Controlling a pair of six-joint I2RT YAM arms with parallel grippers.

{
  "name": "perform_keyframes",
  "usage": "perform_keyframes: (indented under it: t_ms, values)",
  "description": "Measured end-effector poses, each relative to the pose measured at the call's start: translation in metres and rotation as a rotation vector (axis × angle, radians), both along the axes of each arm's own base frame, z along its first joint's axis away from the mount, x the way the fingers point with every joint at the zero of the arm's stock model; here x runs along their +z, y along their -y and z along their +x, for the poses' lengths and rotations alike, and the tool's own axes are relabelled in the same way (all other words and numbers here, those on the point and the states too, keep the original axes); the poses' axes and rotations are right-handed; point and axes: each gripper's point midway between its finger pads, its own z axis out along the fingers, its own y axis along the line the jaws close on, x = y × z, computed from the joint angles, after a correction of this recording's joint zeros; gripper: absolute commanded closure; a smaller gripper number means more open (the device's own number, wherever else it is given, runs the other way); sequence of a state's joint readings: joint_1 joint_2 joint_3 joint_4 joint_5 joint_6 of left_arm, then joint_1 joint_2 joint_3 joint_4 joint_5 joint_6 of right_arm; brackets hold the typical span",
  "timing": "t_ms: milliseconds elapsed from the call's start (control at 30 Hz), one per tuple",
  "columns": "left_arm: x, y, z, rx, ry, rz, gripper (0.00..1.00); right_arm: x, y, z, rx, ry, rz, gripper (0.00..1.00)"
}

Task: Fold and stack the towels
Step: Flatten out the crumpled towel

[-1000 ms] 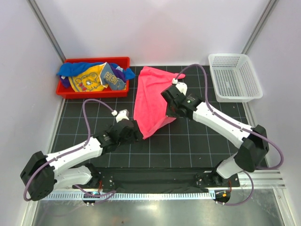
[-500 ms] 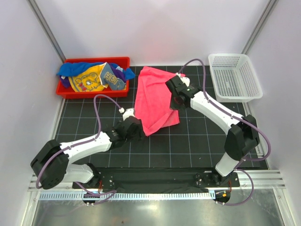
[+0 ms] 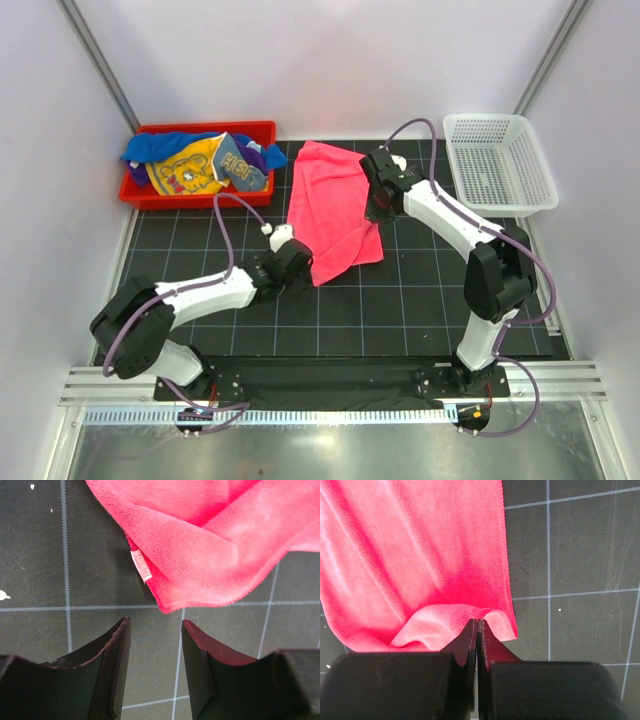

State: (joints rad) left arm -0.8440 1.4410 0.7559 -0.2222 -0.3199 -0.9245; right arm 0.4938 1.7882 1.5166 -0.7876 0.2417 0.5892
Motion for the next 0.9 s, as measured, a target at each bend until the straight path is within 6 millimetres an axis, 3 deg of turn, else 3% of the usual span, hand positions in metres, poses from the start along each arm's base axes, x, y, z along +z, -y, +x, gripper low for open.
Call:
perform_keyframes:
  t_ms: [67, 200, 433, 900]
  values:
    - [-0.004, 0.001, 0.003, 0.028, -0.016, 0.006, 0.46, -0.003, 0.0, 0.001, 0.004, -0.004, 0.003, 0.99]
    - [-0.007, 0.003, 0.011, 0.091, -0.04, 0.007, 0.46, -0.004, -0.001, 0.002, 0.009, 0.0, 0.012, 0.99]
    - [-0.009, 0.006, 0.019, 0.149, -0.057, -0.003, 0.59, -0.015, 0.001, 0.0, 0.01, -0.01, 0.014, 0.99]
    - [-0.02, 0.0, 0.018, 0.188, -0.09, 0.011, 0.62, -0.03, 0.008, -0.004, 0.004, -0.037, 0.018, 0.99]
